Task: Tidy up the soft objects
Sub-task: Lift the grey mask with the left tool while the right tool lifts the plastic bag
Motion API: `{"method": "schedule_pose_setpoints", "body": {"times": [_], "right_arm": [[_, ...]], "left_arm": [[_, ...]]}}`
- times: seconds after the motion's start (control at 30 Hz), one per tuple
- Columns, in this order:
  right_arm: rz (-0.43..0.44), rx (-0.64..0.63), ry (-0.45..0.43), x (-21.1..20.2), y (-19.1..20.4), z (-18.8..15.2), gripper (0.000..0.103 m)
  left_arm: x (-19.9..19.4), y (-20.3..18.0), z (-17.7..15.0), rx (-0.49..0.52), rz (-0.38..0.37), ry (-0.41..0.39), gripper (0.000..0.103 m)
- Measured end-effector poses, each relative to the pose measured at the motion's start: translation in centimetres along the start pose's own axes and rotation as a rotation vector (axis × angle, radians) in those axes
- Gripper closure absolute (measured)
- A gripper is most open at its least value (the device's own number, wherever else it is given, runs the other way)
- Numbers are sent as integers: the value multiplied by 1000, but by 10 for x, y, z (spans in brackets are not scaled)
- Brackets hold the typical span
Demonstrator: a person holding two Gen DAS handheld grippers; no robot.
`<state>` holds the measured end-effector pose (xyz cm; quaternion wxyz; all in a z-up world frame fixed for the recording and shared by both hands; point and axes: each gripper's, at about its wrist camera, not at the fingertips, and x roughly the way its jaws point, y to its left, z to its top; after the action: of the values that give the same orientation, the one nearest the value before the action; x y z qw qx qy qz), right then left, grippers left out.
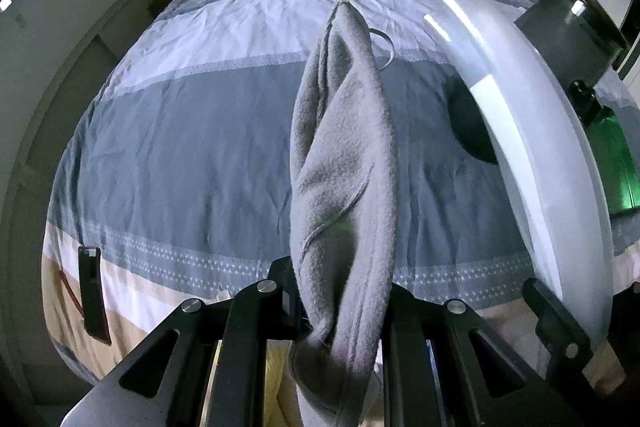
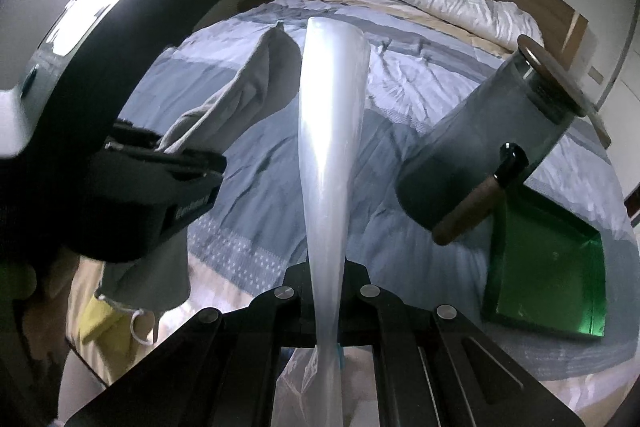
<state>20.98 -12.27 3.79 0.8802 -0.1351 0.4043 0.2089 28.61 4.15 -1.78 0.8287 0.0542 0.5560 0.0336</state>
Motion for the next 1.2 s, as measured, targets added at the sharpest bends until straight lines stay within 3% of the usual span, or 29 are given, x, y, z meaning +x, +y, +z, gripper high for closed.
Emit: {"method": "schedule_pose_setpoints", "body": {"times": [0.5, 1.0, 1.2], "right_arm": [[9, -37, 41, -30, -8, -34, 100], [4, -13, 103, -58, -42, -84, 100], [-14, 4, 138, -72, -62, -107, 99]], "left_arm": [[-13, -26, -26, 40, -27, 28, 91], [-26, -83, -56, 145, -65, 91, 90], [-34, -118, -72, 230, -86, 116, 90]]}}
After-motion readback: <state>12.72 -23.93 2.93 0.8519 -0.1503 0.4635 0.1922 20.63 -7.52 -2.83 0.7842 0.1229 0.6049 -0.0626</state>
